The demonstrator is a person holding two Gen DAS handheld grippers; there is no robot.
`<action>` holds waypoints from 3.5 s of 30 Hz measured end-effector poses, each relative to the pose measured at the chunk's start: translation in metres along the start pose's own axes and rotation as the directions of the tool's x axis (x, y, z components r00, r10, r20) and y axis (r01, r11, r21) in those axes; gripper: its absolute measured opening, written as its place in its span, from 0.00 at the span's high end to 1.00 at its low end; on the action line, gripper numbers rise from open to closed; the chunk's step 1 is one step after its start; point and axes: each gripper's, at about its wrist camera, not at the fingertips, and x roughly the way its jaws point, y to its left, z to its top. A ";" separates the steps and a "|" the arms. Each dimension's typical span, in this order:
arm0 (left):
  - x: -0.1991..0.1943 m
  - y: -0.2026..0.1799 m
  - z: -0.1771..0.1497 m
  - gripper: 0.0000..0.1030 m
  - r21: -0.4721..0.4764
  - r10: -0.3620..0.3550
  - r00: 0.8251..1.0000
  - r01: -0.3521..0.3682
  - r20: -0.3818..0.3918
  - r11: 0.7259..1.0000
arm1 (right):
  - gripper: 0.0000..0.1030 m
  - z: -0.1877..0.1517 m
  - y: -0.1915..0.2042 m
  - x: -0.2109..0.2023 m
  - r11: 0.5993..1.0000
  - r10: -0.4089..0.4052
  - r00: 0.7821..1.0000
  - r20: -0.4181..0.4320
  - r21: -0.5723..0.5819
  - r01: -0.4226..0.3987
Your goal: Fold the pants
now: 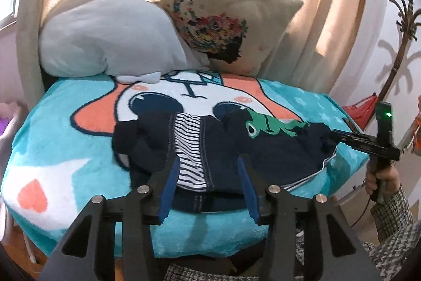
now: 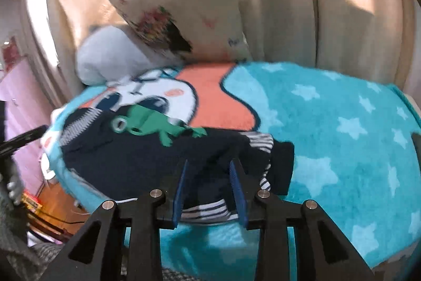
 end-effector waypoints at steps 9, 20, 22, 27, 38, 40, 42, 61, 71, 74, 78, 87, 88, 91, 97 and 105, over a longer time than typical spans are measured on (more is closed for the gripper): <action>0.010 -0.004 0.003 0.57 -0.013 -0.013 1.000 0.012 -0.018 1.000 | 0.52 -0.002 -0.020 0.013 0.990 -0.119 0.993 0.021 0.075 0.117; 0.025 -0.016 0.008 0.56 -0.002 -0.032 0.999 0.031 -0.044 1.000 | 0.79 0.005 -0.015 0.038 0.996 -0.086 0.996 -0.023 0.013 0.086; 0.027 -0.016 0.009 0.56 -0.005 -0.028 0.998 0.028 -0.047 1.000 | 0.82 0.006 -0.009 0.037 0.994 -0.109 0.994 -0.015 -0.016 0.108; 0.035 -0.012 0.014 0.56 -0.035 -0.020 0.998 0.018 -0.053 0.999 | 0.83 0.018 -0.018 0.026 0.987 -0.160 0.987 0.031 0.009 0.159; 0.080 -0.004 -0.002 0.53 -0.037 0.121 0.976 -0.129 -0.178 0.991 | 0.41 0.013 -0.063 0.014 0.971 -0.155 0.987 0.037 0.190 0.146; 0.083 -0.002 -0.006 0.53 -0.043 0.116 0.976 -0.126 -0.186 0.991 | 0.33 0.011 -0.076 0.005 0.961 -0.117 0.991 0.069 0.261 0.095; 0.083 -0.001 -0.007 0.53 -0.047 0.113 0.977 -0.123 -0.180 0.991 | 0.33 0.007 -0.090 0.005 0.947 -0.061 0.996 0.065 0.320 0.037; 0.054 -0.003 0.007 0.51 -0.075 0.090 0.991 -0.098 -0.097 0.992 | 0.83 0.011 -0.080 0.039 0.917 0.077 0.995 0.068 0.387 -0.097; 0.058 -0.005 0.020 0.50 -0.100 0.118 0.989 -0.127 -0.089 0.987 | 0.84 0.023 -0.105 0.026 0.916 -0.020 0.996 0.090 0.400 -0.018; 0.068 -0.016 0.027 0.48 -0.072 0.132 0.987 -0.139 -0.096 0.988 | 0.84 0.024 -0.116 0.026 0.910 -0.052 0.995 0.088 0.414 0.011; 0.090 -0.026 0.029 0.48 -0.055 0.125 0.983 -0.133 -0.133 0.990 | 0.68 0.019 -0.124 0.035 0.903 -0.054 0.997 0.054 0.430 0.026; 0.118 -0.039 0.006 0.48 0.034 0.198 0.955 -0.196 -0.220 0.980 | 0.42 0.008 -0.110 -0.042 0.877 -0.247 0.946 0.211 0.463 0.125; 0.117 -0.041 0.003 0.48 0.049 0.206 0.954 -0.200 -0.219 0.979 | 0.42 0.011 -0.098 -0.046 0.897 -0.217 0.950 0.227 0.429 0.102; 0.113 -0.048 -0.005 0.47 0.084 0.224 0.951 -0.210 -0.216 0.974 | 0.42 0.019 -0.049 -0.029 0.962 -0.049 0.979 0.200 0.274 -0.008; 0.104 -0.048 -0.013 0.47 0.094 0.216 0.953 -0.200 -0.213 0.975 | 0.48 0.013 0.057 0.049 0.996 0.093 0.995 0.026 0.005 -0.093; 0.069 -0.028 0.002 0.47 -0.004 0.128 0.980 -0.130 -0.150 0.991 | 0.53 -0.012 0.106 0.076 0.980 0.110 0.989 -0.097 -0.157 -0.124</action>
